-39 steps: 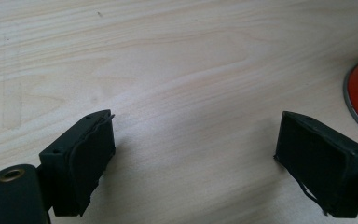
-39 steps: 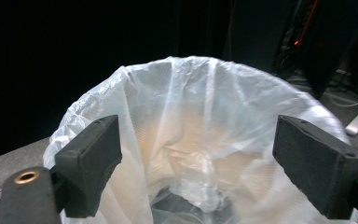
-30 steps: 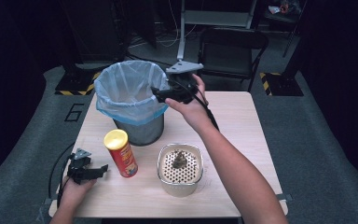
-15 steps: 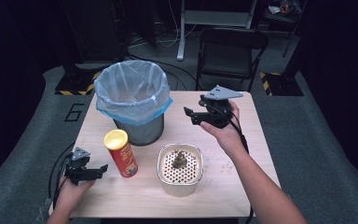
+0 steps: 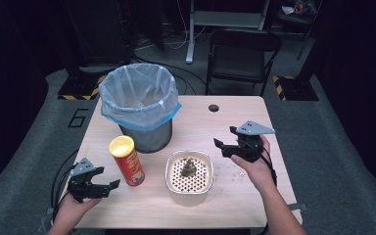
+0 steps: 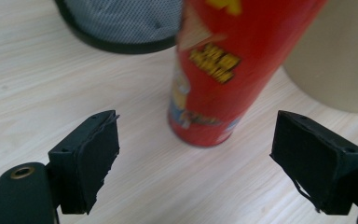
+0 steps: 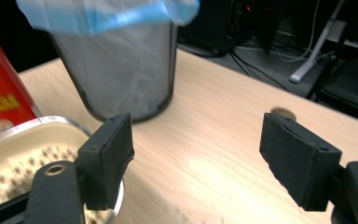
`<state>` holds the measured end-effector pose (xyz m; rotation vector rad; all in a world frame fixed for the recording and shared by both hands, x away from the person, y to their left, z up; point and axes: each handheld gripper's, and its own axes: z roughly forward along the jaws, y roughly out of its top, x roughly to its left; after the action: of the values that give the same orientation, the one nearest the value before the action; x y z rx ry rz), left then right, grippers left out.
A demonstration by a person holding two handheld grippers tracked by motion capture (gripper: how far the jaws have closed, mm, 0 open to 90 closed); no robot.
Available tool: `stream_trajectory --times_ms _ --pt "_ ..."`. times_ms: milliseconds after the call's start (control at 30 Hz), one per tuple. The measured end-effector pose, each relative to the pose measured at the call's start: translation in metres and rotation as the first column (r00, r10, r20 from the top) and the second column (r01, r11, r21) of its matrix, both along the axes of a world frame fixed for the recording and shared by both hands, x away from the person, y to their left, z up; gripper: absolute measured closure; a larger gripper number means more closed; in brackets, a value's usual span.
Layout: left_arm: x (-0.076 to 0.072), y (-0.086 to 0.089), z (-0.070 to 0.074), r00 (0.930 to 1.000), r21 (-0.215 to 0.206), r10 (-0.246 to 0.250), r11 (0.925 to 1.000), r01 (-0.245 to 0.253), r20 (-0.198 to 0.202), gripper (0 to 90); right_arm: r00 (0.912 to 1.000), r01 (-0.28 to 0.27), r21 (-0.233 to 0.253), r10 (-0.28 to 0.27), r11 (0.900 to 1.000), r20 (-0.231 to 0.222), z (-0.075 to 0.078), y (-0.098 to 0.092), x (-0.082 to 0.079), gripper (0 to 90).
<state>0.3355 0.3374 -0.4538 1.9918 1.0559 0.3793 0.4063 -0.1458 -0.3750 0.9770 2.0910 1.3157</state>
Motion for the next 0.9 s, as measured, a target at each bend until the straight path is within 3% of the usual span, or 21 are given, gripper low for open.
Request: stream_trajectory --times_ms 200,367,700,900 --pt "0.012 -0.018 0.001 0.9998 -0.023 -0.021 0.9995 0.021 0.002 14.1 0.9995 0.027 0.005 -0.027 1.0 -0.017 -0.019 -0.011 -0.004 25.3" --pt "0.022 -0.028 -0.008 0.9996 -0.004 -0.027 0.9996 0.027 -0.004 14.5 0.9981 0.059 0.008 -0.059 0.998 -0.016 -0.027 -0.021 -0.009 25.3" --pt "0.03 -0.034 -0.025 0.9989 0.042 -0.039 0.9984 0.038 0.026 14.6 0.9933 0.105 -0.006 -0.106 0.994 -0.048 -0.047 -0.041 -0.015 25.4" --pt "0.033 -0.035 -0.035 0.9995 0.022 -0.02 0.9996 0.019 0.023 14.5 0.9863 0.144 -0.009 -0.144 0.99 -0.081 -0.064 -0.05 -0.015 25.4"
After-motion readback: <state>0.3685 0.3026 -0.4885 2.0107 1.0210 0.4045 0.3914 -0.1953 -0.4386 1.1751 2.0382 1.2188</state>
